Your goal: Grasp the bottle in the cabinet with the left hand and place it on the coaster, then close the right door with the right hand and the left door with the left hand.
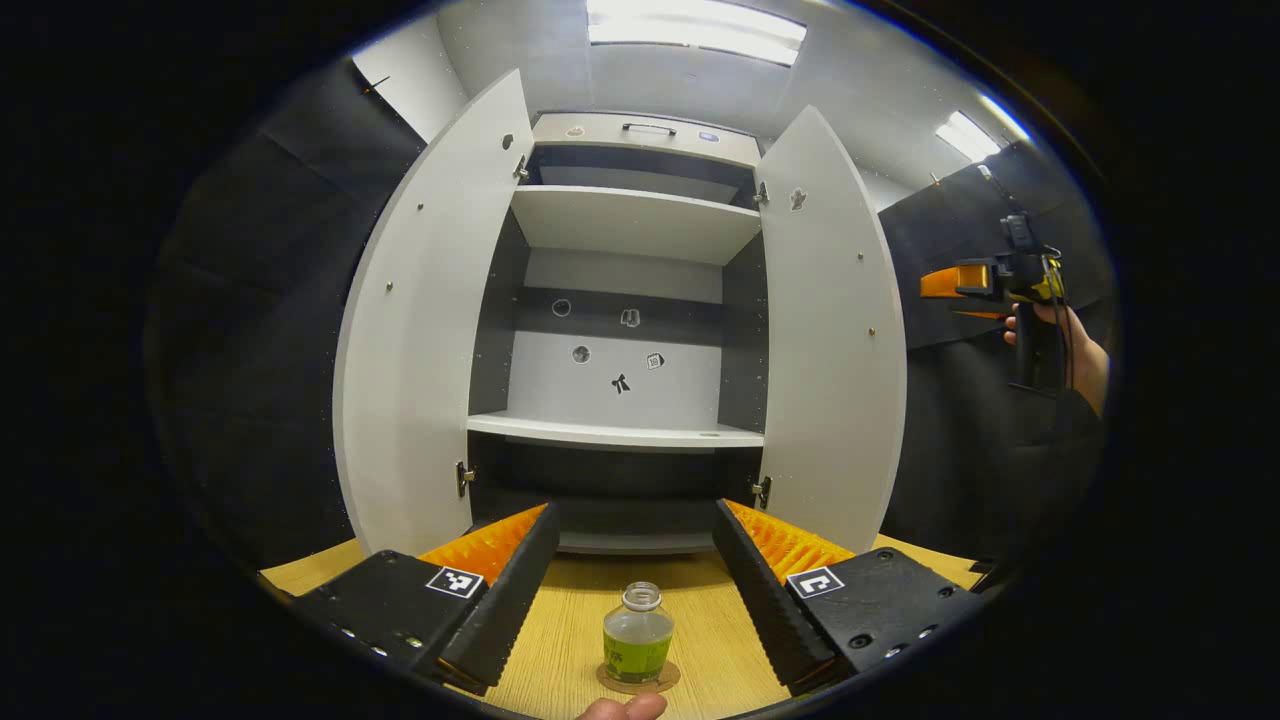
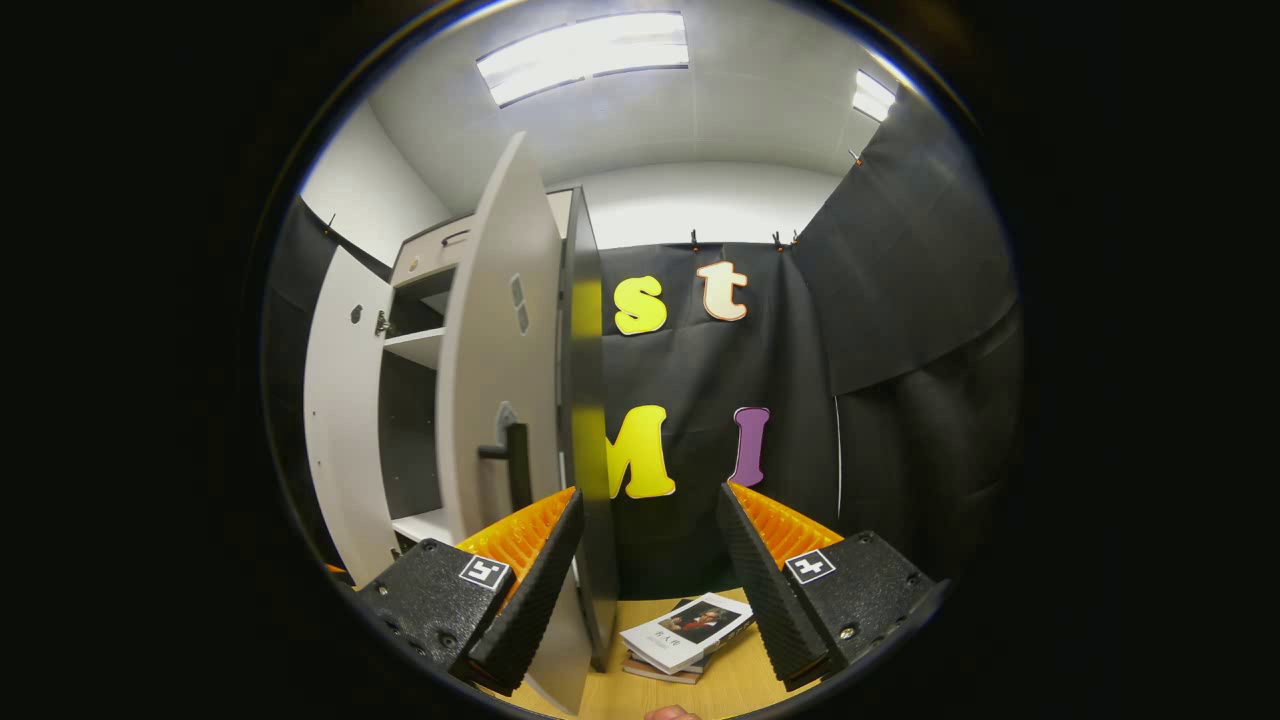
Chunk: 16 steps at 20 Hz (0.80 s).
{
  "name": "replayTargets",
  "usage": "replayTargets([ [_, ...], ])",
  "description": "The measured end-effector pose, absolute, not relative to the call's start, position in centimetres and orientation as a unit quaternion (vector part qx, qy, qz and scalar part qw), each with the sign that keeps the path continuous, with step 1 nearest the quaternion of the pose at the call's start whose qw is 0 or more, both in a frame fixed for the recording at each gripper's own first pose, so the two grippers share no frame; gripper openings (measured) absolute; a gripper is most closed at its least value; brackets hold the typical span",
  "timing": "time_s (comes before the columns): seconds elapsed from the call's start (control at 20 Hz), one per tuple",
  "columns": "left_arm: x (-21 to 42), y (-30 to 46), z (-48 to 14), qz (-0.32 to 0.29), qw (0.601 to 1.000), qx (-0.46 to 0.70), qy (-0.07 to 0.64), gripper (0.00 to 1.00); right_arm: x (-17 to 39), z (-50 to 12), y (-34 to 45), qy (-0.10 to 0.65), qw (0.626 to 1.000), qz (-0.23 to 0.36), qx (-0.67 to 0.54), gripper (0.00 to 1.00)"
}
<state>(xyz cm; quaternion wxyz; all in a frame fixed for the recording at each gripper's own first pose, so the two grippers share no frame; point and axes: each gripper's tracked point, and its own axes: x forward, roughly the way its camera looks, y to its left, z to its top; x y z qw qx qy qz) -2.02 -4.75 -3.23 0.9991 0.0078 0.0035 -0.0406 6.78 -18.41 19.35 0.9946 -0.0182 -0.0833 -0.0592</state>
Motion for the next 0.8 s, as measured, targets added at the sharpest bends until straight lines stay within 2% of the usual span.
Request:
replayTargets([
  [0.3, -2.1, -4.5, -3.9, -0.039, 0.999, 0.005, 0.011, 0.94, 10.4, 18.2, -16.5, -0.055, 0.998, -0.037, -0.018, 0.82],
  [0.5, -1.7, -4.3, -4.7, -0.039, 0.999, 0.002, 0.021, 0.94, 10.4, 18.6, -16.4, -0.063, 0.997, -0.041, -0.031, 0.81],
  [0.55, -1.5, -4.4, -4.8, -0.041, 0.999, -0.001, 0.024, 0.99, 10.4, 18.4, -16.3, -0.059, 0.997, -0.038, -0.023, 0.81],
  [0.6, -1.4, -4.5, -4.9, -0.044, 0.999, -0.003, 0.025, 0.94, 10.4, 18.3, -16.0, -0.056, 0.998, -0.035, -0.013, 0.81],
  [0.7, -1.0, -4.5, -4.8, -0.045, 0.999, -0.004, 0.023, 0.94, 10.5, 18.1, -15.5, -0.050, 0.998, -0.030, 0.001, 0.81],
  [0.75, -1.0, -4.6, -4.7, -0.047, 0.999, -0.006, 0.022, 0.90, 10.5, 17.9, -14.8, -0.047, 0.999, -0.025, 0.000, 0.81],
  [0.8, -1.1, -4.7, -4.7, -0.049, 0.999, -0.008, 0.020, 0.94, 10.5, 17.8, -14.0, -0.044, 0.999, -0.022, -0.004, 0.81],
])
